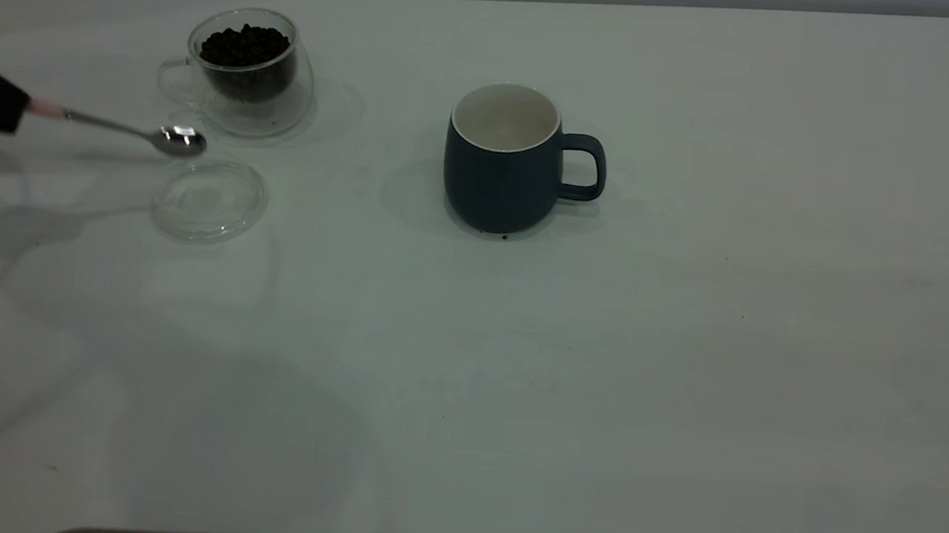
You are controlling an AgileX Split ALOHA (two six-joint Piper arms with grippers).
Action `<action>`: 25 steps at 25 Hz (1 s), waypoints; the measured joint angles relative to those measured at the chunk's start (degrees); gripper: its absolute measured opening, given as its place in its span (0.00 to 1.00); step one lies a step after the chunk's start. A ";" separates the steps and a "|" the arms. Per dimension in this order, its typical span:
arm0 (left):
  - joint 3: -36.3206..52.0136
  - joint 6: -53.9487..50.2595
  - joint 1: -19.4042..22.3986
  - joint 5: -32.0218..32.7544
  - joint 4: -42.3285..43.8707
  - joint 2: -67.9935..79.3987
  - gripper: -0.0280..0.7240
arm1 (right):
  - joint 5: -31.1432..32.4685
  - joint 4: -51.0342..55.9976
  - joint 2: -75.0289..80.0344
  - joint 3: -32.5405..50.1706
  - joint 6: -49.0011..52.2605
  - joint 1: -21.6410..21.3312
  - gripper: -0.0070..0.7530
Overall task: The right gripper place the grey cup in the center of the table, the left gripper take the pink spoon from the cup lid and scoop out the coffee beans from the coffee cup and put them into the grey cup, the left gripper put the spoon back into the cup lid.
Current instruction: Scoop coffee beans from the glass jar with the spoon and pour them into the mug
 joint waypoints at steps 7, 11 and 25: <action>0.00 11.18 -1.62 -3.70 -7.33 -5.67 0.20 | 0.00 0.00 0.00 0.00 0.00 0.00 0.79; 0.00 17.49 -4.27 -9.70 -11.38 -5.94 0.20 | 0.00 0.00 0.00 0.00 0.00 0.00 0.79; 0.05 26.97 -11.41 -24.48 -15.26 -5.09 0.20 | 0.00 0.00 0.00 0.00 0.00 0.00 0.79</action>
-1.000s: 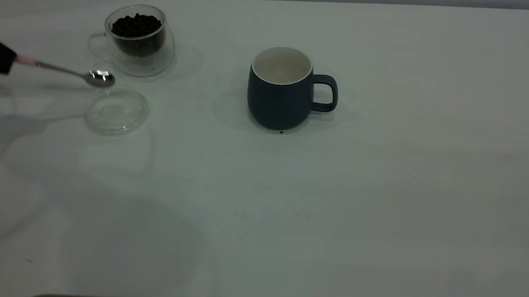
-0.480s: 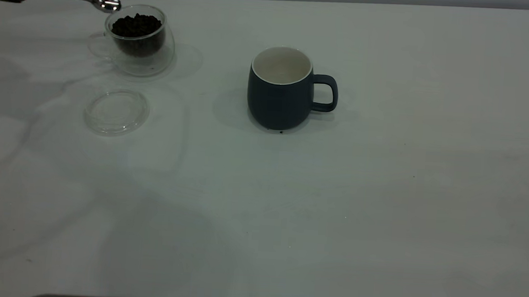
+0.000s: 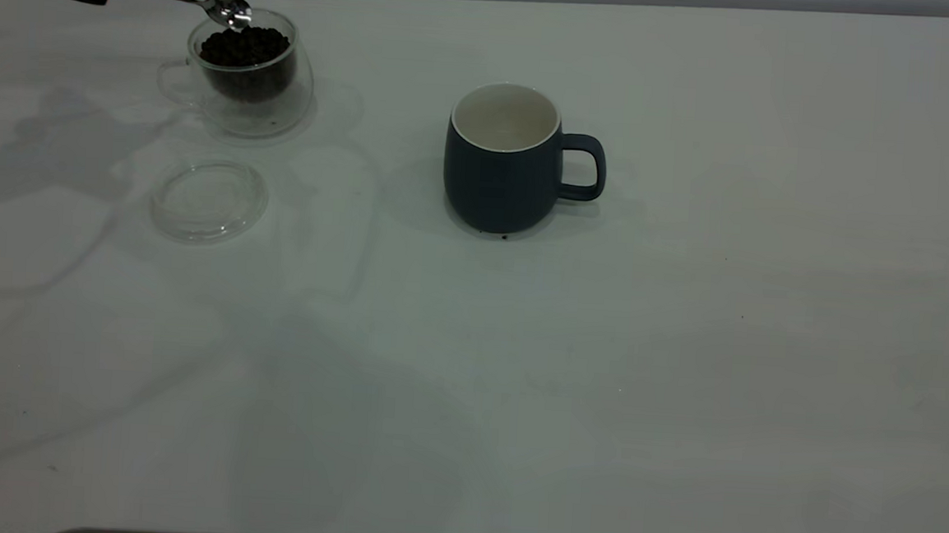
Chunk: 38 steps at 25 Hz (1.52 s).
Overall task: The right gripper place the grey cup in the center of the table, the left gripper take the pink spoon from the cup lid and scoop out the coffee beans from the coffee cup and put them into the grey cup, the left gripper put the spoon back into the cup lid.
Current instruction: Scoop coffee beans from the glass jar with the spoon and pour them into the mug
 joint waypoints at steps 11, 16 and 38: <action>-0.05 0.80 0.00 0.73 -3.59 3.98 0.20 | 0.00 0.00 0.00 0.00 0.00 0.00 0.79; -0.05 -2.01 0.00 1.39 -3.77 4.79 0.20 | 0.00 0.00 0.00 0.00 0.00 0.00 0.79; -0.11 -21.33 1.17 6.33 -3.77 4.95 0.20 | 0.00 0.00 0.00 0.00 0.00 0.00 0.79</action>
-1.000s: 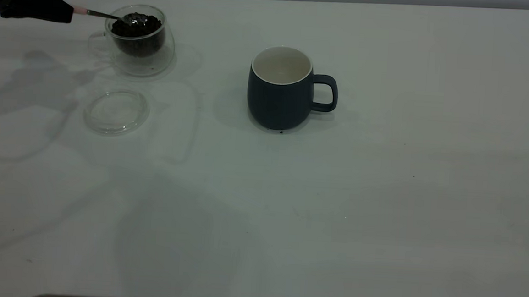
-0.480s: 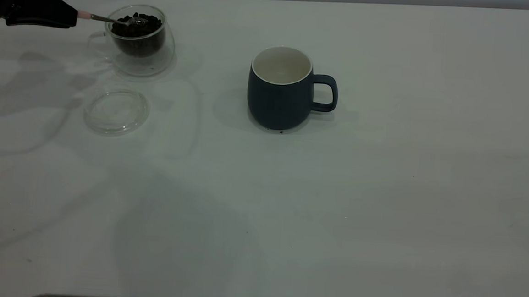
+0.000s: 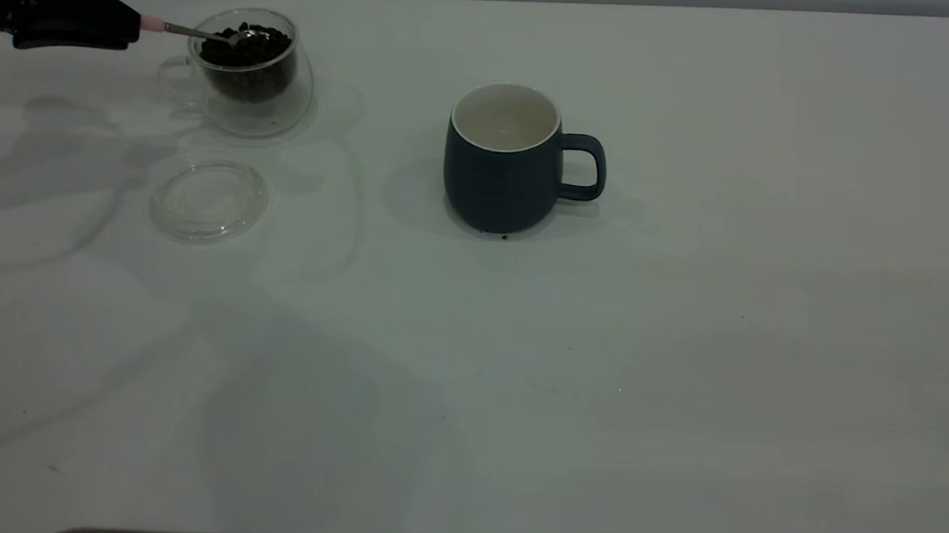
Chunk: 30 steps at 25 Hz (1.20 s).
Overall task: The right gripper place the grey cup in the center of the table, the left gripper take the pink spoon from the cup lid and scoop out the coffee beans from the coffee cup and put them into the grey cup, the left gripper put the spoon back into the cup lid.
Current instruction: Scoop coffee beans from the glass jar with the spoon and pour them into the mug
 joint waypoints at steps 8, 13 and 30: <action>-0.05 -1.24 2.19 1.82 0.00 0.02 0.20 | 0.00 0.00 0.00 0.00 0.00 0.00 0.79; -0.12 -1.69 2.55 3.51 -0.79 2.01 0.20 | 0.00 0.00 0.00 0.00 0.00 0.00 0.79; -0.12 -2.62 3.78 7.93 -7.33 5.14 0.20 | 0.00 0.00 0.00 0.00 0.00 0.00 0.79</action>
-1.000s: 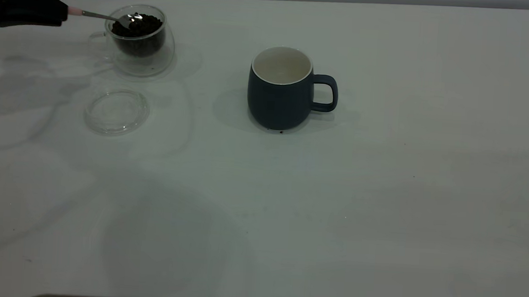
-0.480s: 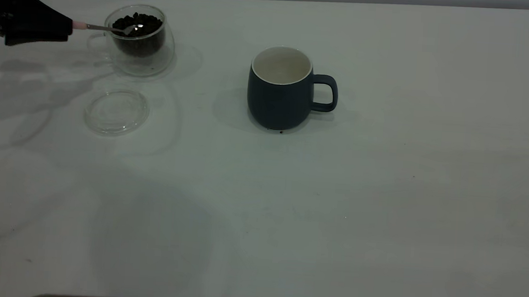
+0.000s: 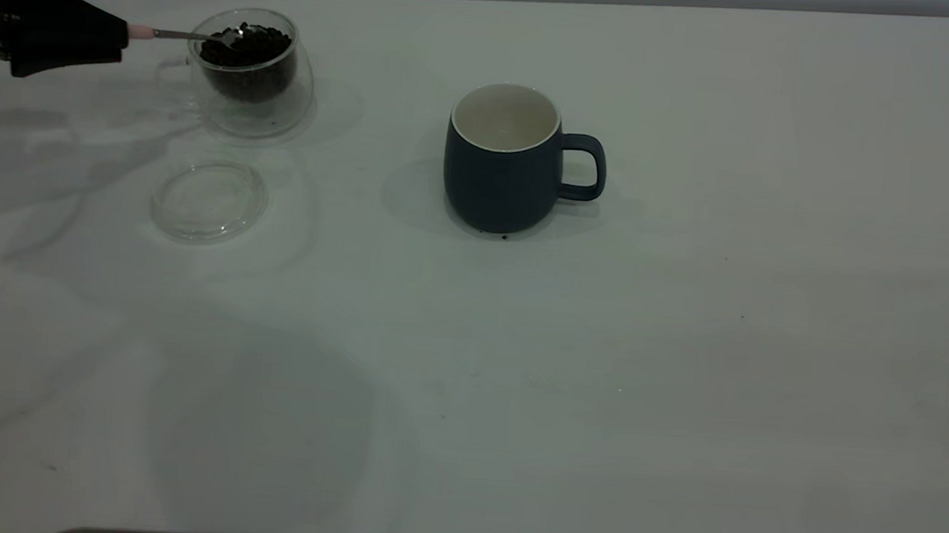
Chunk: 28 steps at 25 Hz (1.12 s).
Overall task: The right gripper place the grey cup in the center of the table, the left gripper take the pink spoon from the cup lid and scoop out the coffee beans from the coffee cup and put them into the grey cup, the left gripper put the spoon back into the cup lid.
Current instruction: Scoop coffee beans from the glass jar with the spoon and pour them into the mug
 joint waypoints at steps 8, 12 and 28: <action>-0.04 -1.56 1.67 4.32 -0.39 0.43 0.20 | 0.00 0.00 -0.02 0.00 0.00 0.00 0.79; -0.14 -2.07 1.67 6.33 -1.42 2.31 0.20 | 0.00 0.06 -0.02 0.00 0.00 0.00 0.79; -0.28 -3.43 1.06 12.48 -4.76 4.10 0.20 | 0.00 0.12 -0.02 0.00 0.00 0.00 0.79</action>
